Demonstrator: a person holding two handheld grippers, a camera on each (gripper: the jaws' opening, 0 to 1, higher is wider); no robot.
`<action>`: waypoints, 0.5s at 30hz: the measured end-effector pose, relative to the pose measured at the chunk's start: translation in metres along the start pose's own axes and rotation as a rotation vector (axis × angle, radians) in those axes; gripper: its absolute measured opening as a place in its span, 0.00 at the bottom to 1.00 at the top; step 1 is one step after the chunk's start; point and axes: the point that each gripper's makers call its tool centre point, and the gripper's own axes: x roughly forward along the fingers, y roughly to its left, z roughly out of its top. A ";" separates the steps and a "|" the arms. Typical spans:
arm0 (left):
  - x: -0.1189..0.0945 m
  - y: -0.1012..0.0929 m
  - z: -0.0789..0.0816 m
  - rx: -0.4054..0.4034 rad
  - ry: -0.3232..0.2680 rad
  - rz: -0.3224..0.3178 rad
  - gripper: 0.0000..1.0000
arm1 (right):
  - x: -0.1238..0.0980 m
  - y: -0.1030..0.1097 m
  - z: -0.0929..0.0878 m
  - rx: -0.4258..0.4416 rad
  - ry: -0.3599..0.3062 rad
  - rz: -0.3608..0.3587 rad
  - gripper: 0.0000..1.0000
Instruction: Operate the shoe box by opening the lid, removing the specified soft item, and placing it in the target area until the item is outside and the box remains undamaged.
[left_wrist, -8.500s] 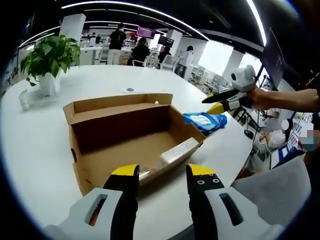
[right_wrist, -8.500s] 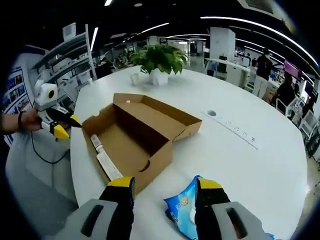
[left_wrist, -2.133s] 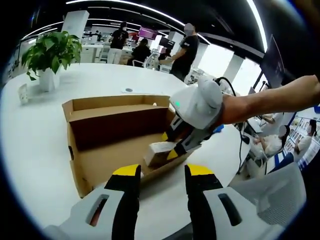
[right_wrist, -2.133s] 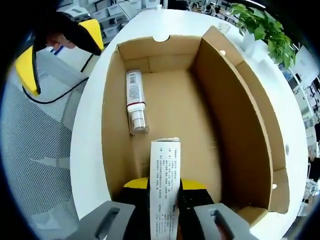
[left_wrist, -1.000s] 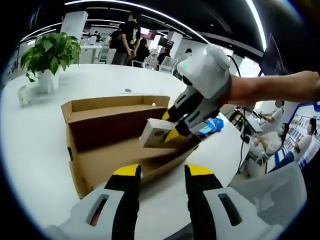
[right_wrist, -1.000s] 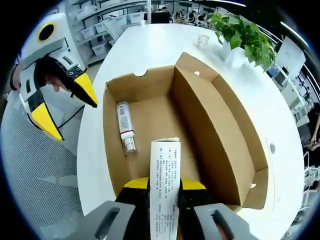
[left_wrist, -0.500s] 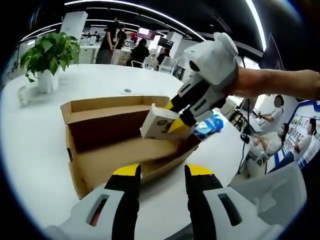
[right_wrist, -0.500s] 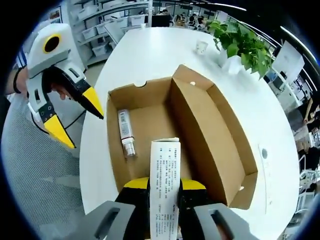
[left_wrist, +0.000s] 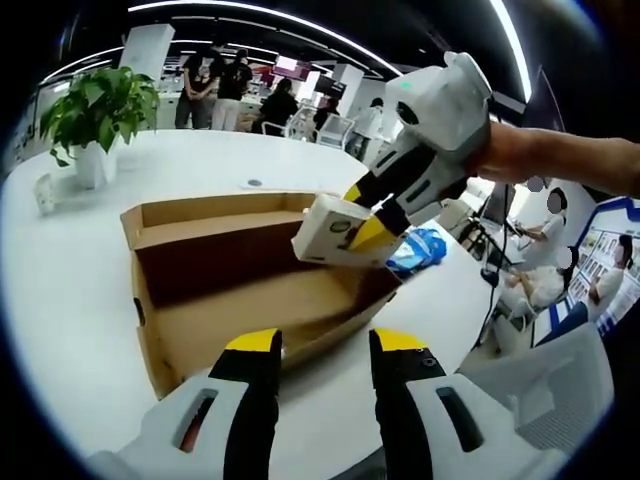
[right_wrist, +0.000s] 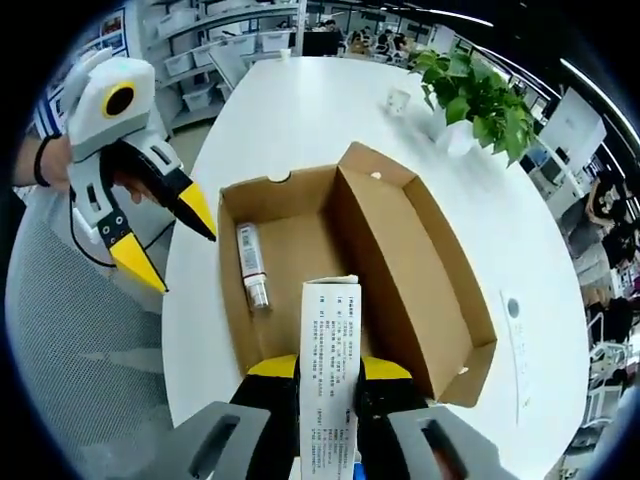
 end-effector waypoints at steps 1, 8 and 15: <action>0.000 0.000 0.000 0.001 0.001 -0.001 0.35 | -0.001 0.000 -0.002 0.001 0.004 0.000 0.17; -0.001 -0.003 -0.001 0.008 0.004 -0.004 0.35 | -0.014 -0.004 -0.007 0.012 0.002 -0.014 0.17; -0.001 -0.007 -0.002 0.012 0.008 -0.010 0.35 | -0.026 -0.009 -0.020 0.026 0.008 -0.035 0.17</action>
